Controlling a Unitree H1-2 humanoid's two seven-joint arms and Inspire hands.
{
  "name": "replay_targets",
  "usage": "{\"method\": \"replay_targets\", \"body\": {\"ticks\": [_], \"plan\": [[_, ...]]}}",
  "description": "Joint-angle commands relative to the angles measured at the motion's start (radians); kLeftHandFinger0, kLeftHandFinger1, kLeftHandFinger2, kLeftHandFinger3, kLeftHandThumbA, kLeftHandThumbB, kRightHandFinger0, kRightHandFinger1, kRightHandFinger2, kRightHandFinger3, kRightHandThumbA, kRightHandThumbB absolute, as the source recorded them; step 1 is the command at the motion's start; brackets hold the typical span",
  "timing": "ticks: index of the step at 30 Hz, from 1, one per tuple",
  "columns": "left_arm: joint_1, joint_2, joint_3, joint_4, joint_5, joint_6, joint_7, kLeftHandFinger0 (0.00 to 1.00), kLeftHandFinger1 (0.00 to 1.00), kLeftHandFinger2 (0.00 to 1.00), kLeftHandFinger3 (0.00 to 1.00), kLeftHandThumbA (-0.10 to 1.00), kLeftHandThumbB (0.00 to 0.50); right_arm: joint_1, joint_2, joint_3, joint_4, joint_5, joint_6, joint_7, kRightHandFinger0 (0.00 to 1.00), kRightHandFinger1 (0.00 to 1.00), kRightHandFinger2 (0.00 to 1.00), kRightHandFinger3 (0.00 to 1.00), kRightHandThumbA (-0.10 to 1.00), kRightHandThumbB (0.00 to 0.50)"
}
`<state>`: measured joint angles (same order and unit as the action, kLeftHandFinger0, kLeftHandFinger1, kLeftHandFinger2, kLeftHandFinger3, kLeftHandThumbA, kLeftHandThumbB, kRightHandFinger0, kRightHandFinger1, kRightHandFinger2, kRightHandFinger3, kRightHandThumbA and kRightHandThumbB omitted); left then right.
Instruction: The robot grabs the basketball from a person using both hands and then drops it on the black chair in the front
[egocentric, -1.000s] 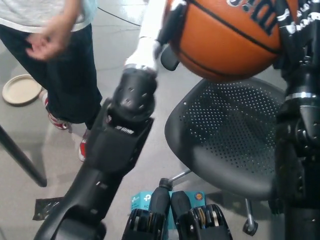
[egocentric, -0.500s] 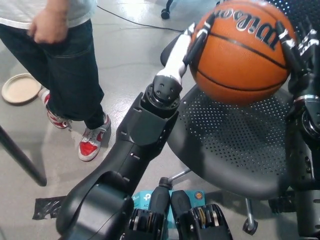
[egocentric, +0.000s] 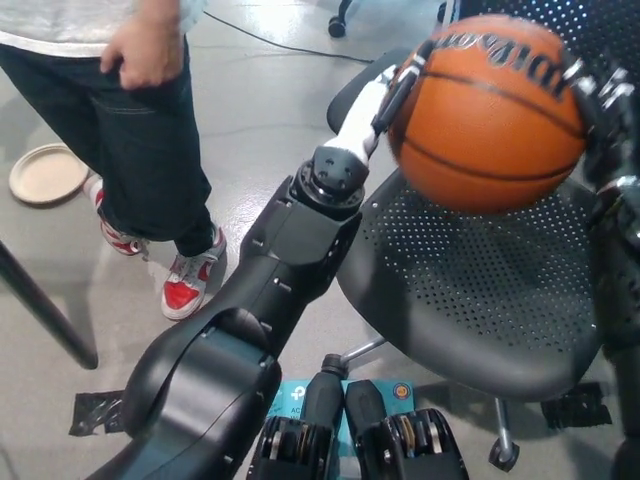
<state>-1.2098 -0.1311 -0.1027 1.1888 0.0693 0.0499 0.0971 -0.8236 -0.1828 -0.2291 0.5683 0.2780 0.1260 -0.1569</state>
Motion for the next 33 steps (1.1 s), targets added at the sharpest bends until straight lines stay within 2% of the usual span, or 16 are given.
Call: {"method": "replay_targets", "body": {"ticks": [1, 6, 7, 9, 13, 14, 15, 20, 22, 23, 26, 27, 28, 31, 32, 33], "plan": [[-0.099, 0.047, 0.005, -0.064, -0.011, -0.107, -0.083, 1.00, 1.00, 1.00, 1.00, 1.00, 0.302, -0.126, -0.131, -0.045, 0.071, 0.033, -0.068, 0.095, 1.00, 1.00, 1.00, 1.00, 1.00, 0.199], [-0.096, 0.097, 0.008, -0.069, -0.007, -0.100, -0.101, 1.00, 1.00, 1.00, 1.00, 1.00, 0.336, -0.142, -0.178, -0.073, 0.110, 0.032, -0.121, 0.102, 1.00, 1.00, 1.00, 1.00, 1.00, 0.221], [-0.100, 0.139, 0.030, -0.055, -0.031, -0.113, -0.124, 1.00, 1.00, 1.00, 1.00, 1.00, 0.335, -0.138, -0.223, -0.069, 0.097, 0.014, -0.143, 0.116, 1.00, 1.00, 1.00, 1.00, 1.00, 0.191], [-0.088, 0.171, 0.032, -0.078, -0.022, -0.106, -0.122, 1.00, 1.00, 1.00, 1.00, 1.00, 0.325, -0.136, -0.259, -0.073, 0.072, 0.013, -0.122, 0.120, 1.00, 1.00, 1.00, 1.00, 1.00, 0.186], [-0.086, 0.176, 0.033, -0.082, -0.021, -0.106, -0.125, 1.00, 1.00, 1.00, 1.00, 1.00, 0.325, -0.135, -0.265, -0.070, 0.071, 0.015, -0.123, 0.121, 1.00, 1.00, 1.00, 1.00, 1.00, 0.184], [-0.052, 0.210, 0.037, -0.140, -0.023, -0.078, -0.138, 1.00, 1.00, 1.00, 1.00, 1.00, 0.329, -0.118, -0.273, -0.075, 0.003, 0.013, -0.118, 0.112, 1.00, 1.00, 1.00, 1.00, 1.00, 0.182], [-0.040, 0.213, 0.044, -0.156, -0.033, -0.071, -0.145, 1.00, 1.00, 1.00, 1.00, 1.00, 0.345, -0.113, -0.276, -0.072, -0.010, 0.008, -0.119, 0.113, 1.00, 1.00, 1.00, 1.00, 1.00, 0.189], [0.004, 0.227, 0.061, -0.221, -0.047, -0.059, -0.176, 1.00, 1.00, 1.00, 1.00, 1.00, 0.346, -0.088, -0.285, -0.061, -0.075, -0.004, -0.101, 0.123, 1.00, 1.00, 1.00, 1.00, 1.00, 0.204], [0.040, 0.249, 0.050, -0.264, -0.040, -0.085, -0.212, 1.00, 1.00, 1.00, 1.00, 1.00, 0.328, -0.059, -0.287, -0.051, -0.149, -0.017, -0.095, 0.130, 1.00, 1.00, 1.00, 1.00, 1.00, 0.214], [0.062, 0.254, 0.047, -0.297, -0.039, -0.086, -0.220, 1.00, 1.00, 1.00, 1.00, 1.00, 0.329, -0.046, -0.286, -0.048, -0.177, -0.018, -0.092, 0.134, 1.00, 1.00, 1.00, 1.00, 1.00, 0.233], [0.097, 0.258, 0.044, -0.354, -0.036, -0.081, -0.233, 1.00, 1.00, 1.00, 1.00, 1.00, 0.329, -0.023, -0.286, -0.046, -0.224, -0.019, -0.085, 0.141, 1.00, 1.00, 1.00, 1.00, 1.00, 0.240], [0.178, 0.264, 0.041, -0.478, -0.050, -0.125, -0.261, 1.00, 1.00, 1.00, 1.00, 1.00, 0.260, 0.030, -0.272, -0.034, -0.338, -0.014, -0.041, 0.149, 1.00, 1.00, 1.00, 1.00, 1.00, 0.262], [0.246, 0.277, 0.027, -0.584, -0.045, -0.108, -0.280, 1.00, 1.00, 1.00, 1.00, 1.00, 0.259, 0.076, -0.258, -0.021, -0.408, -0.022, -0.032, 0.153, 1.00, 1.00, 1.00, 1.00, 1.00, 0.250], [0.254, 0.278, 0.028, -0.605, -0.044, -0.094, -0.283, 1.00, 1.00, 1.00, 1.00, 1.00, 0.256, 0.080, -0.259, -0.019, -0.418, -0.020, -0.023, 0.150, 1.00, 1.00, 1.00, 1.00, 1.00, 0.251], [0.379, 0.282, 0.013, -0.797, -0.054, -0.039, -0.303, 1.00, 1.00, 1.00, 1.00, 1.00, 0.329, 0.165, -0.230, -0.002, -0.514, -0.027, -0.017, 0.150, 1.00, 1.00, 1.00, 1.00, 1.00, 0.241], [0.435, 0.281, 0.006, -0.882, -0.057, -0.012, -0.313, 1.00, 1.00, 1.00, 1.00, 1.00, 0.436, 0.207, -0.219, 0.003, -0.561, -0.028, -0.012, 0.149, 1.00, 1.00, 1.00, 1.00, 1.00, 0.255]]}}
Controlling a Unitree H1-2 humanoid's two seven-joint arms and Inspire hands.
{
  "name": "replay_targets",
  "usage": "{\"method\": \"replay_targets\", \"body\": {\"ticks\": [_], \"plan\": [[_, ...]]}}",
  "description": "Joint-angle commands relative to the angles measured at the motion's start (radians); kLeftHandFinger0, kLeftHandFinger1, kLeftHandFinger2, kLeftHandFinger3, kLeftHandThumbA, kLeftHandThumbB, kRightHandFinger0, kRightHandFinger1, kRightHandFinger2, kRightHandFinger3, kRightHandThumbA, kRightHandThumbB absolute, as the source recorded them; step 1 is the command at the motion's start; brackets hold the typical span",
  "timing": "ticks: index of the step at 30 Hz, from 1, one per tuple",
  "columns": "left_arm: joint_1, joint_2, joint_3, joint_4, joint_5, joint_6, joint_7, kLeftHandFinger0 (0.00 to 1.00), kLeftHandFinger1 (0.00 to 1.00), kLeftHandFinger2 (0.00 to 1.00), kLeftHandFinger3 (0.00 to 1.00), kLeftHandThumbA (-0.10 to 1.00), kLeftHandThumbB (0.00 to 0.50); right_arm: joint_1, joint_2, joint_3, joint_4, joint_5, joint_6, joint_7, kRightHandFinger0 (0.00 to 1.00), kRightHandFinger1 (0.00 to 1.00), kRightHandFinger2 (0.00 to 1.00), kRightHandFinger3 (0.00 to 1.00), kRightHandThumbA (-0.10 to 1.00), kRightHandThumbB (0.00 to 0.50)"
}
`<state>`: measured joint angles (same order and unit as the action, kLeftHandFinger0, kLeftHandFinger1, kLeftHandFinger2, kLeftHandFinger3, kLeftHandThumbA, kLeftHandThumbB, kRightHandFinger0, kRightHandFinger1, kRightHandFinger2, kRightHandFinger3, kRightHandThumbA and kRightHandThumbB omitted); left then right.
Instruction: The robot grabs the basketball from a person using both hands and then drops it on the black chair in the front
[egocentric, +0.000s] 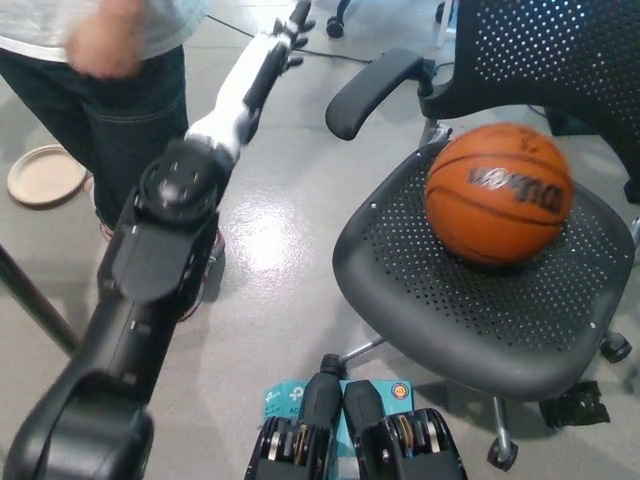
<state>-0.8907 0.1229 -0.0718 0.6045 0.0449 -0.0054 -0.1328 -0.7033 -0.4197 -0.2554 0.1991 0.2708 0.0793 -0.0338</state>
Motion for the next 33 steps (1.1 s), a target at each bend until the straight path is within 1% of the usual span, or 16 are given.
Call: {"method": "replay_targets", "body": {"ticks": [1, 3, 4, 5, 6, 10, 11, 13, 16, 17, 20, 22, 24, 27, 30, 33], "plan": [[0.235, 0.040, -0.037, -0.450, -0.037, 0.028, -0.093, 1.00, 1.00, 1.00, 1.00, 1.00, 0.249, 0.172, 0.063, 0.050, -0.275, -0.011, 0.037, 0.029, 1.00, 1.00, 1.00, 1.00, 1.00, 0.190], [0.238, 0.039, -0.037, -0.458, -0.036, 0.035, -0.093, 1.00, 1.00, 1.00, 1.00, 1.00, 0.245, 0.173, 0.063, 0.049, -0.279, -0.011, 0.041, 0.028, 1.00, 1.00, 1.00, 1.00, 1.00, 0.191], [0.280, 0.042, -0.036, -0.502, -0.047, 0.034, -0.096, 1.00, 1.00, 1.00, 1.00, 1.00, 0.287, 0.194, 0.069, 0.057, -0.292, -0.014, 0.039, 0.033, 1.00, 1.00, 1.00, 1.00, 0.91, 0.197], [0.399, 0.046, -0.040, -0.604, -0.066, 0.000, -0.100, 1.00, 1.00, 1.00, 1.00, 1.00, 0.226, 0.297, 0.113, 0.084, -0.346, -0.021, 0.029, 0.037, 1.00, 1.00, 1.00, 1.00, 1.00, 0.179], [0.515, 0.064, -0.027, -0.686, -0.091, -0.027, -0.103, 1.00, 1.00, 1.00, 1.00, 1.00, 0.184, 0.380, 0.152, 0.129, -0.350, -0.059, -0.026, 0.049, 1.00, 1.00, 1.00, 1.00, 1.00, 0.173], [0.530, 0.061, -0.023, -0.706, -0.088, -0.016, -0.107, 1.00, 1.00, 1.00, 1.00, 1.00, 0.182, 0.389, 0.153, 0.133, -0.356, -0.061, -0.027, 0.047, 1.00, 1.00, 1.00, 1.00, 1.00, 0.173], [0.748, 0.086, 0.007, -0.770, -0.056, -0.131, -0.066, 1.00, 1.00, 1.00, 1.00, 1.00, 0.167, 0.528, 0.217, 0.210, -0.304, -0.129, -0.131, 0.057, 1.00, 1.00, 1.00, 1.00, 1.00, 0.175], [0.827, 0.082, 0.033, -0.755, -0.065, -0.190, -0.046, 1.00, 1.00, 1.00, 1.00, 1.00, 0.133, 0.574, 0.240, 0.237, -0.252, -0.159, -0.190, 0.054, 1.00, 1.00, 1.00, 1.00, 1.00, 0.165], [0.936, 0.068, 0.076, -0.729, -0.059, -0.256, -0.002, 1.00, 1.00, 1.00, 1.00, 1.00, 0.181, 0.641, 0.281, 0.260, -0.163, -0.154, -0.289, 0.060, 1.00, 1.00, 1.00, 1.00, 1.00, 0.104], [0.969, 0.063, 0.091, -0.704, -0.064, -0.292, 0.005, 1.00, 1.00, 1.00, 1.00, 1.00, 0.202, 0.661, 0.298, 0.261, -0.129, -0.147, -0.310, 0.057, 1.00, 1.00, 1.00, 1.00, 1.00, 0.111], [1.013, 0.041, 0.114, -0.660, -0.057, -0.329, 0.022, 1.00, 1.00, 1.00, 1.00, 1.00, 0.232, 0.698, 0.318, 0.264, -0.094, -0.135, -0.349, 0.064, 1.00, 1.00, 1.00, 1.00, 1.00, 0.101], [1.018, 0.041, 0.125, -0.602, -0.044, -0.366, 0.030, 1.00, 1.00, 1.00, 1.00, 1.00, 0.205, 0.700, 0.327, 0.272, -0.043, -0.141, -0.374, 0.071, 1.00, 1.00, 1.00, 1.00, 1.00, 0.126], [1.018, 0.040, 0.130, -0.564, -0.056, -0.373, 0.018, 1.00, 1.00, 1.00, 1.00, 1.00, 0.207, 0.701, 0.334, 0.273, -0.009, -0.138, -0.396, 0.077, 1.00, 1.00, 1.00, 1.00, 1.00, 0.141], [1.027, 0.031, 0.129, -0.528, -0.035, -0.401, 0.026, 1.00, 1.00, 1.00, 1.00, 1.00, 0.188, 0.725, 0.335, 0.275, 0.021, -0.135, -0.424, 0.084, 1.00, 1.00, 1.00, 1.00, 1.00, 0.138], [1.012, 0.035, 0.134, -0.484, -0.045, -0.421, 0.017, 1.00, 1.00, 1.00, 1.00, 1.00, 0.205, 0.727, 0.335, 0.277, 0.058, -0.136, -0.454, 0.091, 1.00, 1.00, 1.00, 1.00, 1.00, 0.121], [0.986, 0.037, 0.136, -0.459, -0.029, -0.420, 0.021, 1.00, 1.00, 1.00, 1.00, 1.00, 0.195, 0.712, 0.340, 0.263, 0.101, -0.122, -0.478, 0.088, 1.00, 1.00, 1.00, 1.00, 1.00, 0.124]]}}
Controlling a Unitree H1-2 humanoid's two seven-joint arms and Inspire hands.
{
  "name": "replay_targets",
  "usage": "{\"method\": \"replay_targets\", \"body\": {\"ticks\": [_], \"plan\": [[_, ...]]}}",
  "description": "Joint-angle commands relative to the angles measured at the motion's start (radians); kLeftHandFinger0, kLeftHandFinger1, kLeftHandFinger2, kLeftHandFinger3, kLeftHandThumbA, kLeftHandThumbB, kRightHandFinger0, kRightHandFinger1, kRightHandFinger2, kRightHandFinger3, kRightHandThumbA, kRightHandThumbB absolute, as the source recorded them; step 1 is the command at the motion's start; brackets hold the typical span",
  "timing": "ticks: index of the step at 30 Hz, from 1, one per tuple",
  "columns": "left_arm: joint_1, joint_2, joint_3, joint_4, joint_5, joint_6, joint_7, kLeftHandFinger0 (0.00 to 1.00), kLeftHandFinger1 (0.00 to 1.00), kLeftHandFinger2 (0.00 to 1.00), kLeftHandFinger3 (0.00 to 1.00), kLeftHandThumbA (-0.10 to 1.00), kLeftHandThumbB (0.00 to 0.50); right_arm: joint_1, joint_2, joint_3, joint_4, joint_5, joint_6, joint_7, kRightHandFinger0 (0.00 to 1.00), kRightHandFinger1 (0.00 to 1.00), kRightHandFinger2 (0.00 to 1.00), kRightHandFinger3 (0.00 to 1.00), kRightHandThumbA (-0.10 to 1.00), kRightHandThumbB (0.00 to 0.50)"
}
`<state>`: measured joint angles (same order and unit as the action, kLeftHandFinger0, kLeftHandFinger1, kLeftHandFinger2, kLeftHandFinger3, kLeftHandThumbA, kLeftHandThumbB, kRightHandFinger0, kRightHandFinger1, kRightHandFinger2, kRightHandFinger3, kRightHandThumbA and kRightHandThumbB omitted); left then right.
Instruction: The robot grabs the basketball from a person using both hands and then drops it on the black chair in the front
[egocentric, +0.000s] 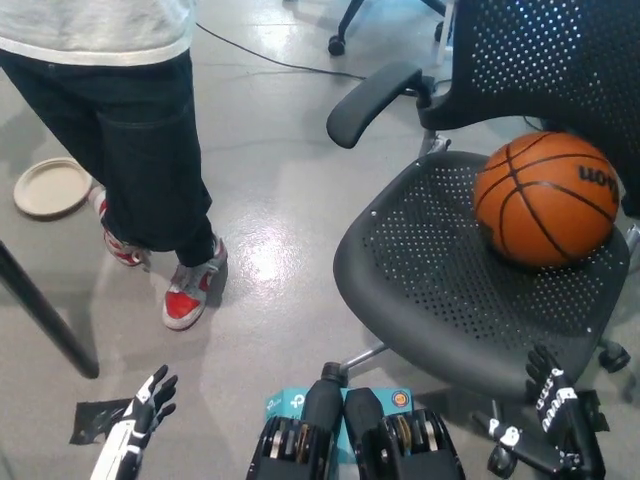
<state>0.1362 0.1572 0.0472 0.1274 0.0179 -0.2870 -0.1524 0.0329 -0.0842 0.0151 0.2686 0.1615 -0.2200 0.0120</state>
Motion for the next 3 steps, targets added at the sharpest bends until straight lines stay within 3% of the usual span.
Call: {"method": "replay_targets", "body": {"ticks": [1, 3], "plan": [[-0.042, 0.002, 0.018, 0.022, -0.003, -0.141, 0.039, 1.00, 1.00, 1.00, 1.00, 1.00, 0.197, -0.024, 0.004, -0.008, 0.036, -0.011, -0.184, 0.043, 1.00, 1.00, 1.00, 1.00, 1.00, 0.122], [-0.044, 0.001, 0.019, 0.029, -0.006, -0.138, 0.035, 1.00, 1.00, 1.00, 1.00, 1.00, 0.205, -0.024, 0.003, -0.010, 0.047, -0.006, -0.188, 0.045, 1.00, 1.00, 1.00, 1.00, 1.00, 0.129]]}}
